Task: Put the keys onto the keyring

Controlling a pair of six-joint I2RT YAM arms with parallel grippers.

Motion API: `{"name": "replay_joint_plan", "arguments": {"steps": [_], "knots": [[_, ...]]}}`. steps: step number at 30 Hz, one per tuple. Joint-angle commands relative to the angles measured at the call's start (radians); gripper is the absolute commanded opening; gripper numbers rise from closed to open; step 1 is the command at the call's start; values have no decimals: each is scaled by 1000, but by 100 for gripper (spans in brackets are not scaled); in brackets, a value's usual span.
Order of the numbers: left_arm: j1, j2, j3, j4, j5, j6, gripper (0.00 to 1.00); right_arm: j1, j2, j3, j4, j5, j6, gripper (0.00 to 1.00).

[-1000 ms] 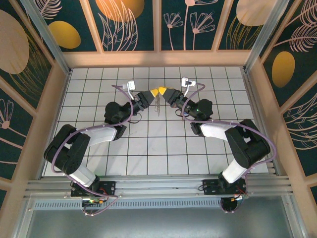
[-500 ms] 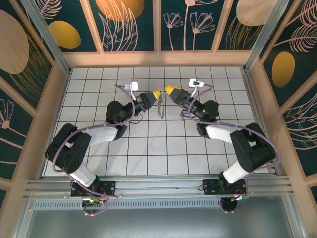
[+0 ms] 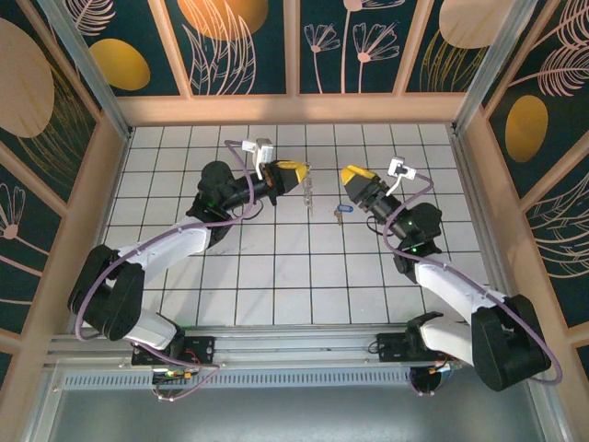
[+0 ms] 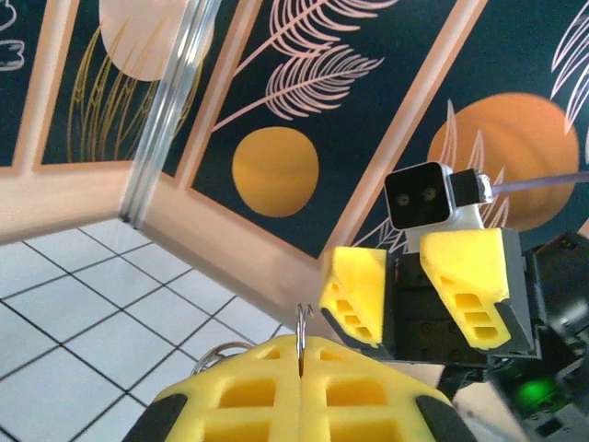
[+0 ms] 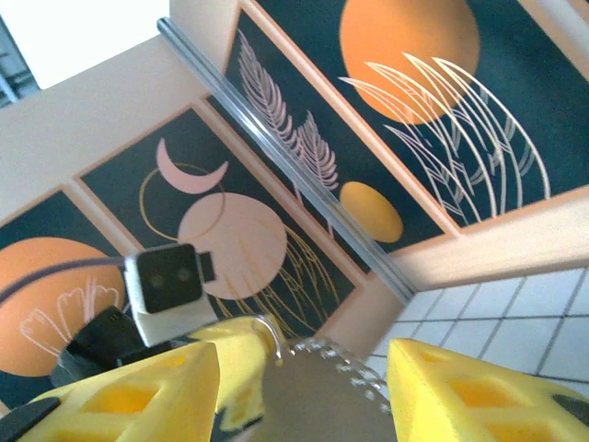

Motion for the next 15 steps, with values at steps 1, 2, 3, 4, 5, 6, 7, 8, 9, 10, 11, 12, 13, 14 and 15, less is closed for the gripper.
{"name": "replay_joint_plan", "arguments": {"steps": [1,2,3,4,5,6,7,8,9,10,11,12,13,14,15], "knots": [[-4,-38,34,-75,7,149,0,-4,-33,-28,-73,33,-62,51],[-4,-40,38,-84,7,163,0,-3,-37,-35,-76,33,-63,51],[-4,-41,43,-93,9,176,0,-5,-38,-43,-77,36,-66,51],[-4,-43,47,-100,10,187,0,-5,-40,-50,-76,38,-64,51],[-4,-44,49,-108,9,197,0,-4,-39,-56,-74,39,-64,51],[-5,-47,52,-114,9,205,0,-5,-38,-61,-72,41,-63,51],[-5,-49,53,-118,10,213,0,-4,-36,-67,-69,42,-61,51],[-4,-50,53,-124,10,219,0,-4,-36,-71,-67,42,-60,51],[-4,-53,53,-126,10,227,0,-5,-34,-72,-66,42,-60,51],[-4,-54,53,-128,10,230,0,-4,-32,-74,-66,41,-58,51],[-4,-55,53,-132,10,234,0,-5,-31,-73,-66,41,-59,51],[-4,-56,53,-133,10,236,0,-3,-27,-74,-65,39,-60,51],[-4,-55,53,-134,9,235,0,-4,-24,-74,-62,39,-57,51],[-5,-53,54,-134,11,230,0,-3,-23,-74,-60,38,-58,51],[-4,-49,53,-133,16,215,0,-3,-20,-72,-59,39,-56,51]]}}
